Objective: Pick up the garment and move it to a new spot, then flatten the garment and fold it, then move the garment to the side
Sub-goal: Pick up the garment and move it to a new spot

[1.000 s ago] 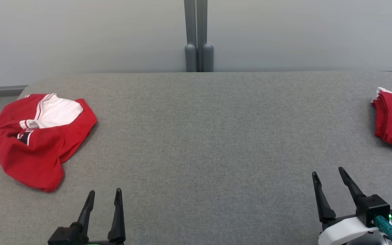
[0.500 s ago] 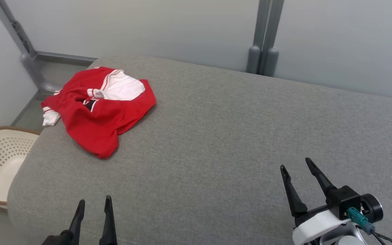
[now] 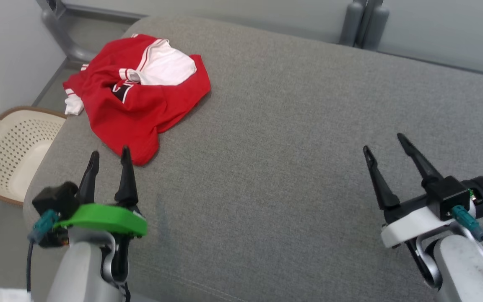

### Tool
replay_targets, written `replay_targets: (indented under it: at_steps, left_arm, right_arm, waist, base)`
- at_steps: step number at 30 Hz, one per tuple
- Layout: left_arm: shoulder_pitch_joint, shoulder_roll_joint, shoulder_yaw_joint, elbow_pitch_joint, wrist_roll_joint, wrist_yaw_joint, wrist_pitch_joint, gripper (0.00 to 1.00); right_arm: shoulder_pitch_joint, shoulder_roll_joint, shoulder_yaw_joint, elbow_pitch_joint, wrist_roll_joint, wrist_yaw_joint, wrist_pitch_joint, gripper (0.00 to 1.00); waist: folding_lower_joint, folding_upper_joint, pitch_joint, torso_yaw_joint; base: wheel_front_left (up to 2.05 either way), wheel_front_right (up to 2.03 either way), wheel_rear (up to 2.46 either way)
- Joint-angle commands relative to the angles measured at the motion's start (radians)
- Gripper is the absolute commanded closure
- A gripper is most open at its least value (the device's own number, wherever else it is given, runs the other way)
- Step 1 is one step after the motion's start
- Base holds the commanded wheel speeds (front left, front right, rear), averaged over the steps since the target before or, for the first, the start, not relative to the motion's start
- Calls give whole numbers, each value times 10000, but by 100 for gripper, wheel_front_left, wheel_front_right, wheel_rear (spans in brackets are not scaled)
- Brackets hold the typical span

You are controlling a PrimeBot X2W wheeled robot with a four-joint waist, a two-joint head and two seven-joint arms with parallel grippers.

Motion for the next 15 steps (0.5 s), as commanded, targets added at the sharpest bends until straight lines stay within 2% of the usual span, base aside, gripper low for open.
replay_targets:
  at_steps: [1, 4, 8, 15]
  left_arm:
    - [-915, 145, -118, 413, -97, -96, 27, 0]
    - [-2652, 511, -328, 1545, -490, -174, 236, 0]
    - [-4563, 875, -196, 3125, -1164, -188, 787, 0]
    - [-6922, 1586, 484, 5532, -2318, -113, 1897, 0]
  right_arm:
    - [-351, -232, -142, -78, -50, -18, -28, 0]
    - [-882, -663, -237, -157, -116, -18, -28, 0]
    - [-1329, -1095, -394, -249, -157, -18, -28, 0]
    - [-1617, -1404, -334, -322, -134, -20, 8, 0]
  waist:
    - [0, 0, 3266, -978]
    - [0, 0, 4460, -1127]
    - [0, 0, 5522, -1258]
    - [0, 0, 6185, -1606]
  base:
    - [0, 0, 0]
    - [0, 0, 0]
    - [0, 0, 0]
    - [0, 0, 0]
